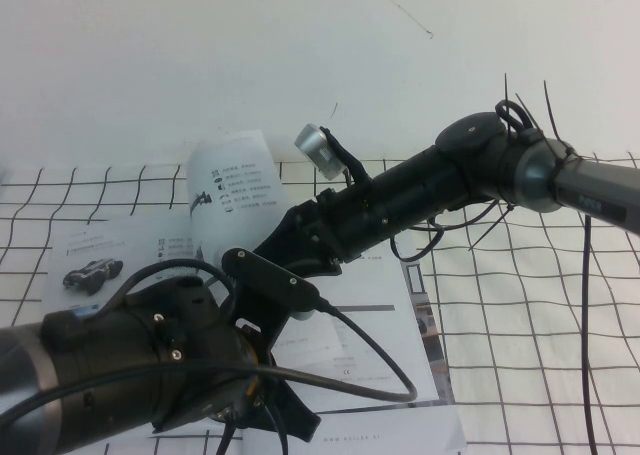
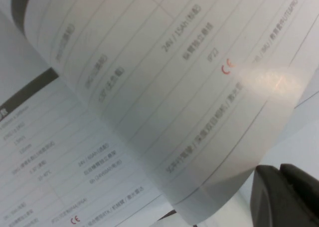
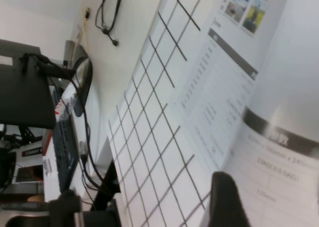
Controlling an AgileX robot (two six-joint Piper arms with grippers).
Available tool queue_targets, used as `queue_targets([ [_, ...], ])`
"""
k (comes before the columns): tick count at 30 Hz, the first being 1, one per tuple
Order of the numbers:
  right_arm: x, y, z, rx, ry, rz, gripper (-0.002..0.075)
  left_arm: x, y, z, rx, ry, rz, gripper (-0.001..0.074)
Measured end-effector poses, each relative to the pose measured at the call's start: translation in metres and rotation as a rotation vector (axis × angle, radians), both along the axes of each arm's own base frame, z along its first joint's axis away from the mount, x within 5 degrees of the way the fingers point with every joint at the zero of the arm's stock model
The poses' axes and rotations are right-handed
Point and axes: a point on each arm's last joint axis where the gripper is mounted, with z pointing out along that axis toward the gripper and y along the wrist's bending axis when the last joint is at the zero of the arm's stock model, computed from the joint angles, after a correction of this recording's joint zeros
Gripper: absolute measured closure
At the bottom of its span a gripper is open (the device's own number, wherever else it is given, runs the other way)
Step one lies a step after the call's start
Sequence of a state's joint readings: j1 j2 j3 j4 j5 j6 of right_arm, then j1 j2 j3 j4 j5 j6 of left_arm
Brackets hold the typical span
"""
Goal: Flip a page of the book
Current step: Open the closed book
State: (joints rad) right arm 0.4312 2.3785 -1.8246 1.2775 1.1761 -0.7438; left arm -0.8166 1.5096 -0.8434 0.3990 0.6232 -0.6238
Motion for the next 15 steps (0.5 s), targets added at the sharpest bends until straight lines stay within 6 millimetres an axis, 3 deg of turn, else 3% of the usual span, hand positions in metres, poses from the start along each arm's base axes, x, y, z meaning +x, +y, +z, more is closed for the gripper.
queue_targets([
  [7, 0.004, 0.003, 0.013, 0.053, -0.031, -0.003, 0.0340, 0.001, 0.001, 0.000, 0.001, -0.004, 0.032, 0.0738],
  [15, 0.013, 0.004, 0.066, 0.102, -0.187, 0.007, 0.0340, 0.002, 0.006, 0.001, 0.026, -0.021, 0.091, 0.0738],
])
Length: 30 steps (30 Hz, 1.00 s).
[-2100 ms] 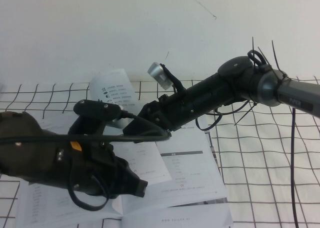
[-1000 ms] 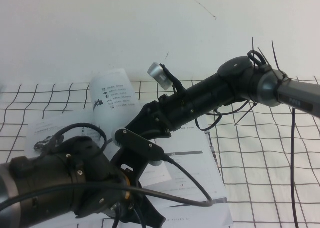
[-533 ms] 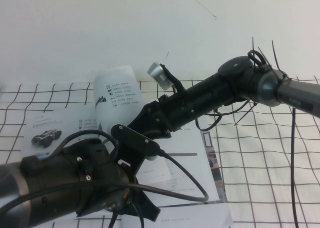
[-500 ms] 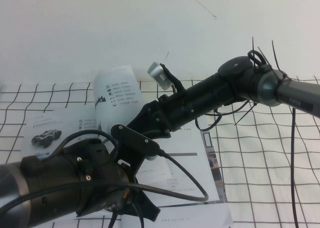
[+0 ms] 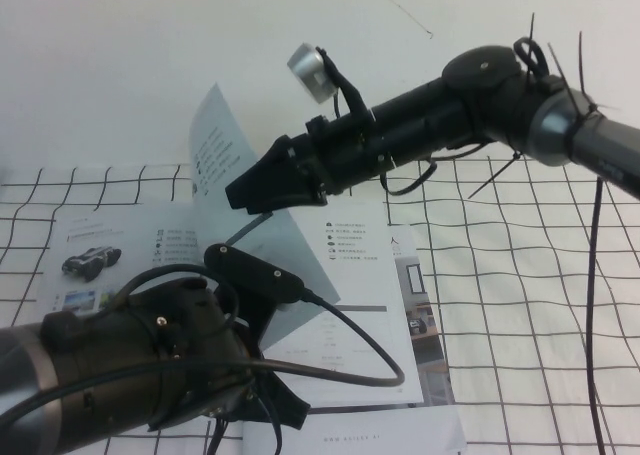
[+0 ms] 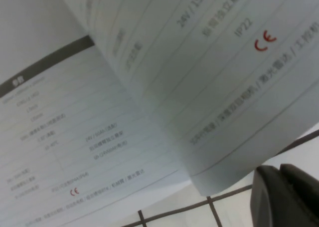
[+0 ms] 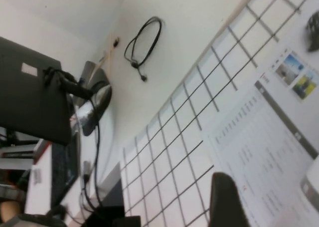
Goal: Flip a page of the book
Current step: Open the closed book
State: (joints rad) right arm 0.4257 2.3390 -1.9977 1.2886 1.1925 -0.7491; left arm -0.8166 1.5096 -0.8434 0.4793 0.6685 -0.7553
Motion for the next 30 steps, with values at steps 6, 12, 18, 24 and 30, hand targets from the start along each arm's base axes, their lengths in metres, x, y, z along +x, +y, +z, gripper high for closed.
queue_targets([
  [6, 0.007, -0.018, 0.036, -0.118, -0.124, -0.018, 0.0340, 0.001, 0.001, 0.001, -0.007, -0.015, 0.045, 0.0738],
  [12, 0.012, -0.039, 0.031, -0.410, -0.190, -0.046, 0.0340, 0.002, 0.002, 0.001, -0.016, -0.026, 0.084, 0.0738],
  [18, 0.019, -0.048, 0.005, -0.585, -0.173, -0.062, 0.0340, 0.003, 0.003, 0.001, -0.013, -0.030, 0.087, 0.0738],
  [24, 0.024, -0.046, -0.020, -0.609, -0.125, -0.051, 0.0412, 0.003, 0.003, 0.001, -0.015, -0.032, 0.096, 0.0738],
  [30, 0.024, -0.039, -0.046, -0.633, -0.081, -0.023, 0.0650, 0.004, 0.005, 0.002, -0.017, -0.052, 0.146, 0.0738],
])
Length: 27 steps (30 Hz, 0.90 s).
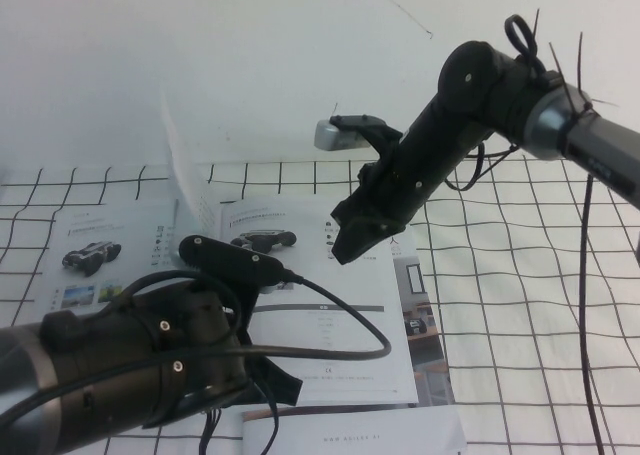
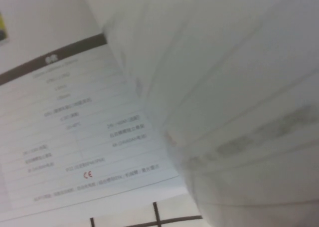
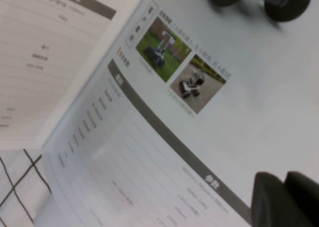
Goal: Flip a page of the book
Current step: Open the closed book
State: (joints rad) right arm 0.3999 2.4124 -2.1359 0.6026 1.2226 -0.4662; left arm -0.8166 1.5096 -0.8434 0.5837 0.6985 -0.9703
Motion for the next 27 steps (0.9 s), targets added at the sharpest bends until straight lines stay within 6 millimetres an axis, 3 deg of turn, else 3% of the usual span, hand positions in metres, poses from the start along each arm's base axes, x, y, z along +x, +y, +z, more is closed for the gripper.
queue_targets([
  [4, -0.005, 0.011, -0.016, -0.015, 0.029, 0.025, 0.0713, 0.001, 0.003, 0.003, -0.007, -0.028, 0.052, 0.0738],
  [11, -0.014, 0.030, -0.036, -0.029, 0.054, 0.079, 0.0726, -0.003, 0.013, 0.019, -0.019, -0.067, 0.125, 0.0738],
  [19, -0.017, 0.034, -0.037, -0.027, 0.041, 0.112, 0.0727, -0.010, 0.025, 0.043, -0.066, -0.142, 0.169, 0.0738],
  [27, -0.017, 0.035, -0.038, -0.027, 0.036, 0.120, 0.0727, -0.003, 0.021, 0.038, -0.039, -0.176, 0.156, 0.0738],
])
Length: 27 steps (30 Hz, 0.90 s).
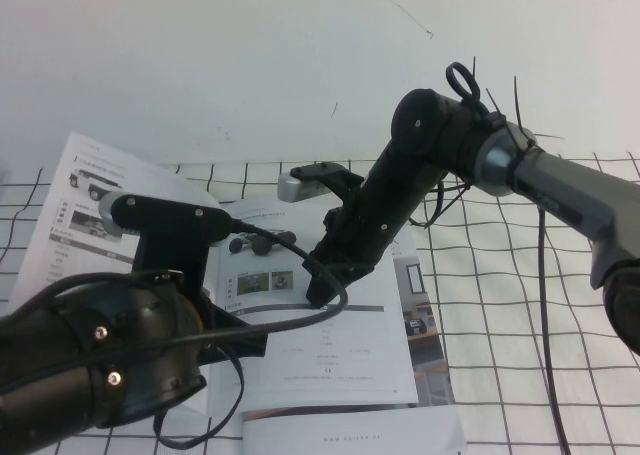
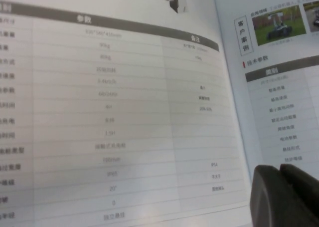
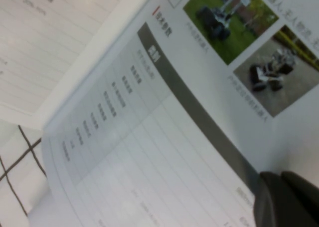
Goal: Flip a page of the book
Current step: Open the closed book
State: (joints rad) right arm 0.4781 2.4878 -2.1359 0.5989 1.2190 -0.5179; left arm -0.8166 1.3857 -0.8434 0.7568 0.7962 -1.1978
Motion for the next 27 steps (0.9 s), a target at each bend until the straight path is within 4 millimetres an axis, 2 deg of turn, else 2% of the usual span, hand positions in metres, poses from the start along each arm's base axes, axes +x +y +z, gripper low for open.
queue_targets([
  [6, 0.000, -0.002, -0.003, -0.049, -0.024, 0.017, 0.0727, 0.014, 0.001, -0.010, 0.016, -0.013, 0.007, 0.0738],
  [13, 0.002, -0.008, -0.007, -0.135, -0.054, 0.020, 0.0727, 0.042, 0.036, -0.016, -0.076, 0.022, 0.109, 0.0738],
  [18, 0.003, -0.010, -0.007, -0.160, -0.068, 0.021, 0.0727, 0.053, 0.052, -0.022, -0.164, 0.092, 0.071, 0.0738],
  [27, 0.001, -0.016, -0.003, -0.217, -0.091, 0.025, 0.0727, 0.067, 0.046, -0.051, -0.217, 0.170, 0.010, 0.0738],
])
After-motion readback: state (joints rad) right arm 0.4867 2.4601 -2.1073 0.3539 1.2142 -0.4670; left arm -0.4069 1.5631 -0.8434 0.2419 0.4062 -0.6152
